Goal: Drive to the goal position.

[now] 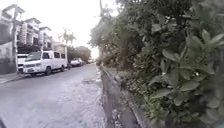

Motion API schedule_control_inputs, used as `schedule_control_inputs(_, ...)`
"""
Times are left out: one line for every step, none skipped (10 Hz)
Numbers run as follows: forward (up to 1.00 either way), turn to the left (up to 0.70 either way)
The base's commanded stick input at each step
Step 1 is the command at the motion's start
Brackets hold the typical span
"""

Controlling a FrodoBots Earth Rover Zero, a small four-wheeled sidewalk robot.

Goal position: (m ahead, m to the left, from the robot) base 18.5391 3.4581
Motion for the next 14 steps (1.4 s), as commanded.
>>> schedule_control_inputs(0.00, 0.70)
schedule_control_inputs(0.00, 0.70)
schedule_control_inputs(0.00, 0.70)
schedule_control_inputs(0.00, 0.70)
schedule_control_inputs(0.00, 0.70)
schedule_control_inputs(0.00, 0.70)
schedule_control_inputs(0.00, 0.70)
schedule_control_inputs(0.00, 0.70)
schedule_control_inputs(0.00, 0.70)
schedule_control_inputs(0.00, 0.70)
schedule_control_inputs(0.00, 0.70)
schedule_control_inputs(0.00, 0.70)
schedule_control_inputs(0.00, 0.70)
schedule_control_inputs(0.00, 0.70)
